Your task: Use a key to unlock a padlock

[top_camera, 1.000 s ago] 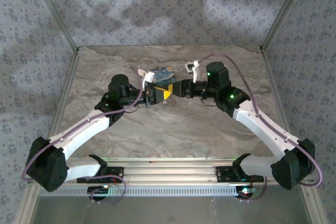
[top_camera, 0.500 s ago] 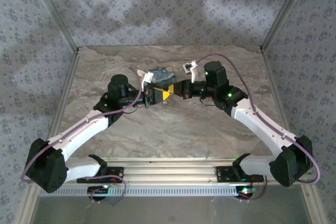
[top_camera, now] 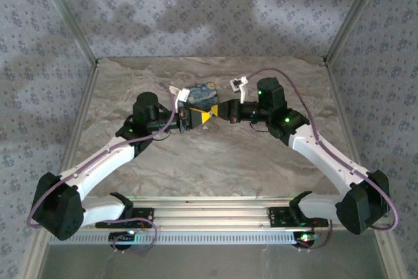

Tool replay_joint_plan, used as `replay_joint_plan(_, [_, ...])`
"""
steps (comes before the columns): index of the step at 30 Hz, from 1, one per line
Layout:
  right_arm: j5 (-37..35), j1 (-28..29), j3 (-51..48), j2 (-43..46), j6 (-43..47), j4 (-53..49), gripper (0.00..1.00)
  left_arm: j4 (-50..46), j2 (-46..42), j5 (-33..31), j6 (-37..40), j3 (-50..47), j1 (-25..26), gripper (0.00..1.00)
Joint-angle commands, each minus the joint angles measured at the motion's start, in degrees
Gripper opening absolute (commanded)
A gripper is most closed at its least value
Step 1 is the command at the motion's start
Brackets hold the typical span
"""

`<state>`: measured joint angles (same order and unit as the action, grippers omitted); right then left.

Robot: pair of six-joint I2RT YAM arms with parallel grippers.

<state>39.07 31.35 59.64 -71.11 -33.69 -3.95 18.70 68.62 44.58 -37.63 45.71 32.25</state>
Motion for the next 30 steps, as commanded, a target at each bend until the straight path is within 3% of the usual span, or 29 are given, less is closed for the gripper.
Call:
replay_joint_plan(1, [-0.2, -1.5, -1.2, 1.7, -0.5, 2.0, 0.00, 2.9, -1.2, 0.9, -1.2, -0.1, -1.0, 0.00])
replay_joint_plan(2, [-0.1, -1.5, -1.2, 1.8, -0.4, 2.4, 0.00, 3.0, -1.0, 0.9, -1.4, -0.1, -1.1, 0.00])
replay_joint_plan(6, [0.2, -1.5, -0.3, 1.6, 1.2, 1.0, 0.00, 3.0, -0.9, -0.6, -2.9, -0.4, -1.6, 0.43])
replay_joint_plan(9, [0.1, -1.5, 1.5, 1.2, 3.7, -3.2, 0.00, 3.0, -1.4, -2.1, -3.3, -1.1, -2.0, 0.56])
replay_joint_plan(14, [1.3, -1.5, 2.5, 0.8, 4.5, -4.4, 0.00, 3.8, -1.2, -0.7, -2.6, -1.4, -2.0, 0.55])
replay_joint_plan(21, [3.0, -0.9, 3.0, -0.1, 4.3, -3.3, 0.00, 7.6, 2.4, 4.0, -4.1, 0.1, -0.3, 0.46])
replay_joint_plan(30, [4.3, -0.3, 3.2, -0.1, 4.3, -3.0, 0.00, 10.1, 4.0, 4.3, -5.4, 0.1, 0.5, 0.36])
